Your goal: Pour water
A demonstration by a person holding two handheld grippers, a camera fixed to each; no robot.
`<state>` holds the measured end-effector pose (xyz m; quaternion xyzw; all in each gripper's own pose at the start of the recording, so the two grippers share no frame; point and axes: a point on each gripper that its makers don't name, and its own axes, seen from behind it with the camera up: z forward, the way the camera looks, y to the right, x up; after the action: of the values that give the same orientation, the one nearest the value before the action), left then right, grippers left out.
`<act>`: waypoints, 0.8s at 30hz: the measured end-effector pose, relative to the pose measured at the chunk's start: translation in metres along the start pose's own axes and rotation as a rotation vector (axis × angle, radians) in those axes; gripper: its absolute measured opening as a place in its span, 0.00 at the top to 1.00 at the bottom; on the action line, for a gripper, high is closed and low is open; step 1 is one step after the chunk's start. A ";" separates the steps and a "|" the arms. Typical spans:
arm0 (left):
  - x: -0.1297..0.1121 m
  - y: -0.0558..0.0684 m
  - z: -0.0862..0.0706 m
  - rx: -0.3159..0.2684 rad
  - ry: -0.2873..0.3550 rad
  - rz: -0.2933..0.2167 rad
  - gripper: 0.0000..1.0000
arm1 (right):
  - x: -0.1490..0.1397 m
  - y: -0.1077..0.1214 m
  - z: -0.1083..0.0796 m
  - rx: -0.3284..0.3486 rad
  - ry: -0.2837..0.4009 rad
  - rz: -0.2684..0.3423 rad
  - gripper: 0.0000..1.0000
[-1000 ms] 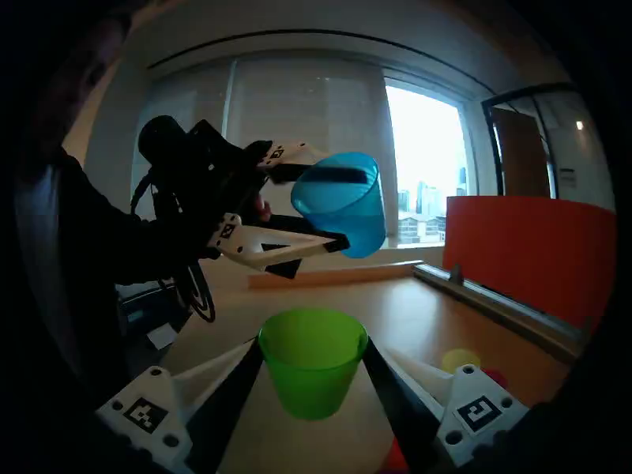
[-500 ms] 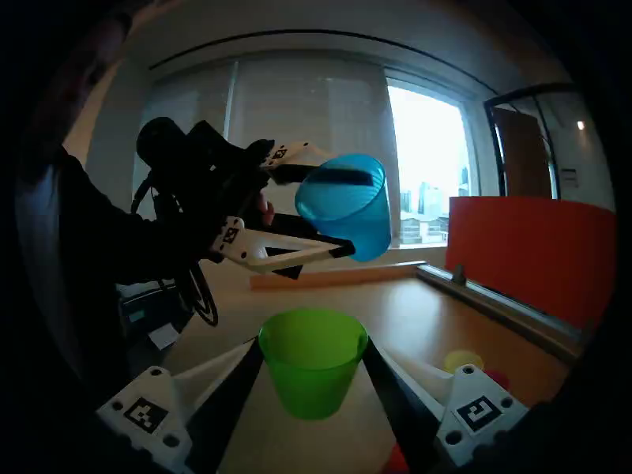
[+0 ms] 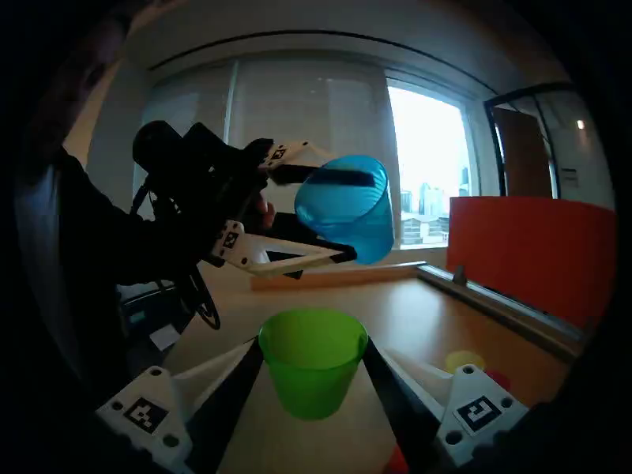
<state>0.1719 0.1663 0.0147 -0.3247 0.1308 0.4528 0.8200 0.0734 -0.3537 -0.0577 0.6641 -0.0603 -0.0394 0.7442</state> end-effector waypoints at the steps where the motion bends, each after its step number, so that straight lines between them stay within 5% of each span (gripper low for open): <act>1: 0.000 0.000 0.000 0.001 0.000 0.003 0.17 | 0.000 0.000 0.000 0.000 0.000 0.000 0.08; 24: 0.004 -0.001 -0.001 0.007 0.001 0.059 0.18 | -0.002 0.000 -0.002 -0.001 -0.003 0.000 0.08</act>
<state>0.1749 0.1678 0.0124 -0.3178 0.1424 0.4764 0.8074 0.0719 -0.3517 -0.0575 0.6637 -0.0613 -0.0404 0.7444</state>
